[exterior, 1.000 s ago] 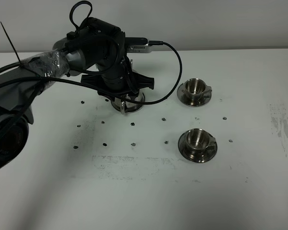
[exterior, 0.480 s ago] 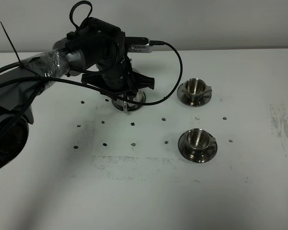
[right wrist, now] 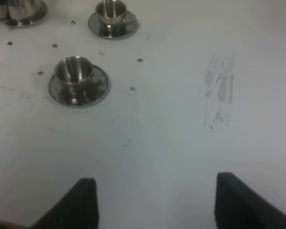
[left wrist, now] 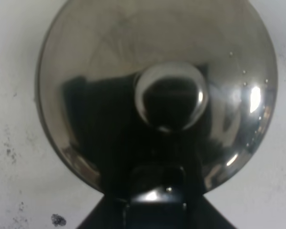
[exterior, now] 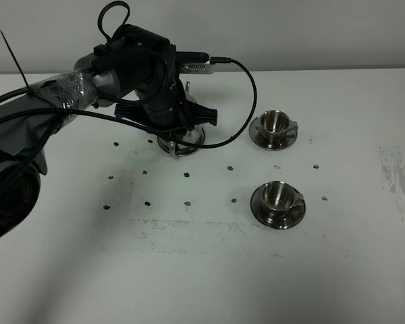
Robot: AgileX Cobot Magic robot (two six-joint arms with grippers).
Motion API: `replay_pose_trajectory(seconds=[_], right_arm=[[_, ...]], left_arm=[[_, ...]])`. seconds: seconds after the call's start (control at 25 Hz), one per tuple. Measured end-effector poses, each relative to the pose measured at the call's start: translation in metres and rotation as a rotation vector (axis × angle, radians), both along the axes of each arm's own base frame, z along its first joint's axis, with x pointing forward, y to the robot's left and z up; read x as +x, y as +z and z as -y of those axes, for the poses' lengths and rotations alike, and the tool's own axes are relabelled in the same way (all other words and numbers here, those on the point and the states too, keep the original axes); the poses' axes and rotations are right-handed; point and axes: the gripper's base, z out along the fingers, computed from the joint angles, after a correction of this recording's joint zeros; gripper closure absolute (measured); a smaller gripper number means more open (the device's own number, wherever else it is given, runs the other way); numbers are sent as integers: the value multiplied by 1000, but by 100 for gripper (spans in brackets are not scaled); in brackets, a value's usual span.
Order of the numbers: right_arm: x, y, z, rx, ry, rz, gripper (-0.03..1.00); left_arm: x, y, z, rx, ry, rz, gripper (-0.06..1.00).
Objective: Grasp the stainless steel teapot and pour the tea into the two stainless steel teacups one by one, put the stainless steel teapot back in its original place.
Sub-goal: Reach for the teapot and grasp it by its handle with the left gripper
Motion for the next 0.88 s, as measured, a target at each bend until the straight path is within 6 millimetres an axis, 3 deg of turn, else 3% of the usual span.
replay_pose_trajectory(seconds=[0.88], right_arm=[[0,0,0,0,0,0,42]], left_arm=[[-2,0,-1,36,-93,-14,74]])
